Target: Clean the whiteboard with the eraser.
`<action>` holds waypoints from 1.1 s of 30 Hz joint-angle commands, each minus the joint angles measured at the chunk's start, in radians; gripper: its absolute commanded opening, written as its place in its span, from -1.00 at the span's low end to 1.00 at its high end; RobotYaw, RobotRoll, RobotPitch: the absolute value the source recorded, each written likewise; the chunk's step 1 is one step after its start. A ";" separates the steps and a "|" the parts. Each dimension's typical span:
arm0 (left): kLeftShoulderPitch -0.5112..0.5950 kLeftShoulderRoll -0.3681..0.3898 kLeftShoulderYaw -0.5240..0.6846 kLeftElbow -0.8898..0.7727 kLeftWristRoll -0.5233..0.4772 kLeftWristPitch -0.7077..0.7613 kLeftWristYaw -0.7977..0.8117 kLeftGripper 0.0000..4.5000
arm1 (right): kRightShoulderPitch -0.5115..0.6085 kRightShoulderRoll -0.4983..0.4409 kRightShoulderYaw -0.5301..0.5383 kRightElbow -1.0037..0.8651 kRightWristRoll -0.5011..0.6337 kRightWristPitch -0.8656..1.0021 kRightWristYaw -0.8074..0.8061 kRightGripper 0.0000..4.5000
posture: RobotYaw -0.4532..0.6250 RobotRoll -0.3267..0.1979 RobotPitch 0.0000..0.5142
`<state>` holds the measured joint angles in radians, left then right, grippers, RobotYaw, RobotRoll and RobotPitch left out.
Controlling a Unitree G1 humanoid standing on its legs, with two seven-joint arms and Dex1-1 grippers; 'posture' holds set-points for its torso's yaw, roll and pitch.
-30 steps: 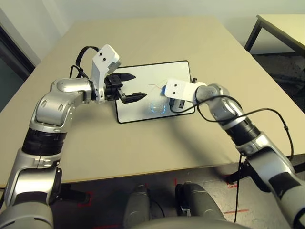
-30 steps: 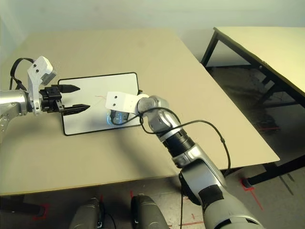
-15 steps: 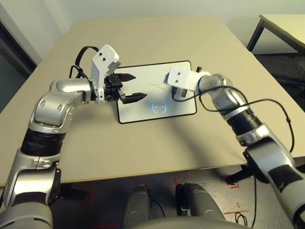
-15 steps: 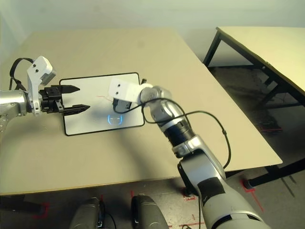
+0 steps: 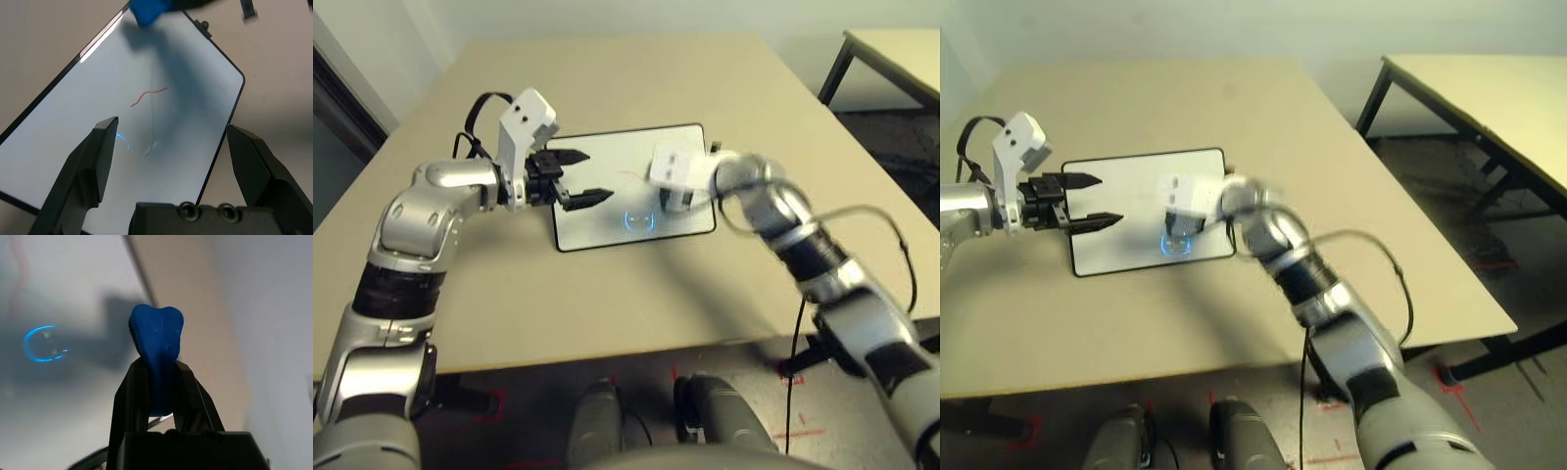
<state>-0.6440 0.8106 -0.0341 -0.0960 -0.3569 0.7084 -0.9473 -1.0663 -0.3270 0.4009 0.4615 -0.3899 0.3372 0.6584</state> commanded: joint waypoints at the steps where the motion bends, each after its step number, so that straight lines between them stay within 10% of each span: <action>1: -0.001 0.004 0.010 -0.004 -0.003 0.008 0.002 1.00 | 0.054 0.009 0.017 0.009 0.003 -0.017 0.014 -0.72 | -0.06 0.25 -0.75; 14: -0.006 0.004 0.008 0.000 -0.003 0.005 0.001 1.00 | 0.314 -0.022 0.115 -0.354 -0.039 0.099 0.159 -0.72 | -0.07 0.25 -0.74; 27: -0.012 0.000 0.003 0.010 -0.001 0.000 -0.002 1.00 | 0.076 -0.017 0.041 0.035 -0.028 -0.044 0.011 -0.72 | -0.08 0.25 -0.75; 33: -0.011 -0.001 0.005 0.008 -0.002 0.000 -0.001 1.00 | 0.182 -0.033 0.076 -0.090 -0.030 -0.022 0.065 -0.72 | -0.08 0.25 -0.74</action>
<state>-0.6526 0.8088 -0.0309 -0.0862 -0.3589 0.7107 -0.9436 -0.9419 -0.3561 0.4511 0.4053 -0.4116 0.2843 0.6877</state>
